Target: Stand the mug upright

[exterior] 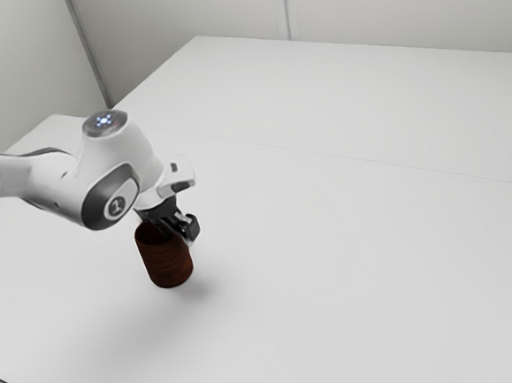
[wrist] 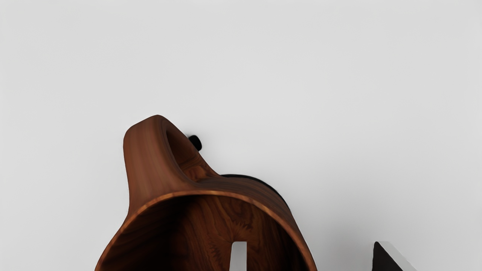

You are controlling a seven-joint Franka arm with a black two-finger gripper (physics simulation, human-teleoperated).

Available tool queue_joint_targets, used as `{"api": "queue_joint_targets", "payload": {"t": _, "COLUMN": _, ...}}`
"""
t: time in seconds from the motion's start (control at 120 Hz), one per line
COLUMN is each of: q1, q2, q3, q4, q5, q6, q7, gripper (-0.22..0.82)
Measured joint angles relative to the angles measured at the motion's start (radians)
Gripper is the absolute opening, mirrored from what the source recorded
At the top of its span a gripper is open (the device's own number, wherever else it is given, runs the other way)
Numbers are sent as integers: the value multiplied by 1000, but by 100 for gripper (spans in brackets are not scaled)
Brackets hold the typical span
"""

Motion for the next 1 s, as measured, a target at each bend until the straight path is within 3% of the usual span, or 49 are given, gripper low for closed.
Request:
{"api": "queue_joint_targets", "payload": {"t": 0.25, "q1": -2, "q2": 0, "q3": 0, "q4": 174, "q5": -61, "q6": -168, "q7": 11, "gripper": 51}}
{"api": "queue_joint_targets", "payload": {"t": 0.608, "q1": -18, "q2": 116, "q3": 9, "q4": 558, "q5": -106, "q6": -588, "q7": -11, "gripper": 59}}
{"api": "queue_joint_targets", "payload": {"t": 0.783, "q1": -196, "q2": 157, "q3": 163, "q4": 649, "q5": -82, "q6": -699, "q7": -24, "gripper": 60}}
{"api": "queue_joint_targets", "payload": {"t": 1.0, "q1": -230, "q2": 220, "q3": 190, "q4": 838, "q5": -51, "q6": -823, "q7": -35, "gripper": 60}}
